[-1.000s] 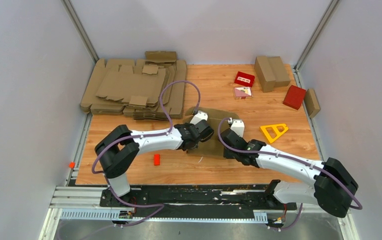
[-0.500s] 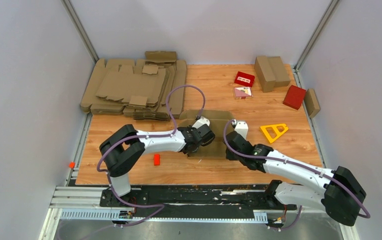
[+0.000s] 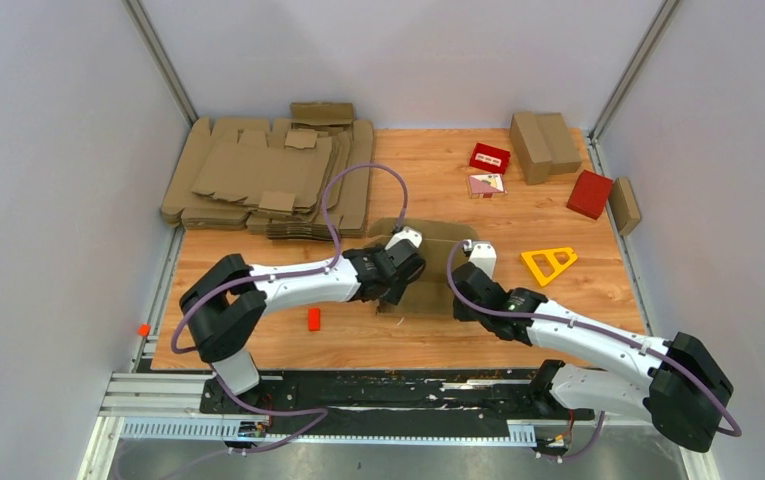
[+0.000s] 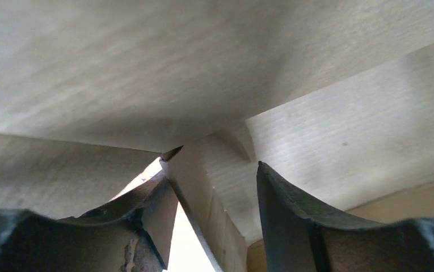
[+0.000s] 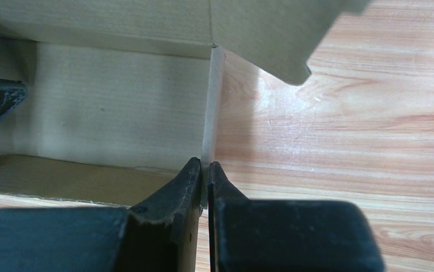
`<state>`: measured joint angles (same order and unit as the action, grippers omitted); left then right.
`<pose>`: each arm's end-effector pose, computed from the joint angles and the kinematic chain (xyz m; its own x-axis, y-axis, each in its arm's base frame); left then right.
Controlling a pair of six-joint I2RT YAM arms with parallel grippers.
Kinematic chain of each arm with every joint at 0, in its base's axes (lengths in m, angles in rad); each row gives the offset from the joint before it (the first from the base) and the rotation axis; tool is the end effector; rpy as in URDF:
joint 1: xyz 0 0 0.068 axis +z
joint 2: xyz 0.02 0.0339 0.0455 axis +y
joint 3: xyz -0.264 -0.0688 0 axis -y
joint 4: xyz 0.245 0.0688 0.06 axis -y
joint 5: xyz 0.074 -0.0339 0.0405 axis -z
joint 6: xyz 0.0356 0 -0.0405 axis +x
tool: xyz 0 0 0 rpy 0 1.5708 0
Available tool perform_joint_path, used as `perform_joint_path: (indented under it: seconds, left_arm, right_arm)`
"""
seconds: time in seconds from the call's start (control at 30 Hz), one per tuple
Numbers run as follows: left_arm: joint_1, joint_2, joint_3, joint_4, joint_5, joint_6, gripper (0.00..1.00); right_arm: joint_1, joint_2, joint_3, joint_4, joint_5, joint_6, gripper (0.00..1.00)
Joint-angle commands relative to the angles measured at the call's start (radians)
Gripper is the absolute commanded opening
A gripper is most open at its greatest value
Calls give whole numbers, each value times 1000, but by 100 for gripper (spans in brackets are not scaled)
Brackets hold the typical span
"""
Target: Fold the paper box
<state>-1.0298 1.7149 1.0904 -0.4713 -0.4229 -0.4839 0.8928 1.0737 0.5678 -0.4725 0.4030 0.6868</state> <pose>0.1878 -0.2843 0.1855 -0.7241 0.3814 -0.5746 0.3933 0.9128 0.1103 0.1345 0.1447 0.1907 -0.7696 -0.0257 -0.6381 -0.1179 0.9877 0.1024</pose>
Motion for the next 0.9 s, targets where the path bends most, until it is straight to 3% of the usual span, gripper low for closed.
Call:
perform_joint_path:
  seconds: [0.0,0.33,0.6,0.7,0.87]
  left_arm:
    - [2,-117,-21,82,64,0,61]
    - [6,-240,-98,61,74,-16,69]
    - [16,-349,-183,71,108,-37,70]
    - [16,-429,-219,67,118,-43,70]
    - [33,-574,-271,43,132,-27,72]
  right_arm:
    - [5,-17,-4,66,-3,-14,10]
    - [3,-60,11,41,-10,-69,39]
    - [2,-168,-21,63,-50,-117,62]
    - [0,-213,-15,62,-43,-173,68]
    - [-73,-245,55,6,-117,-311,89]
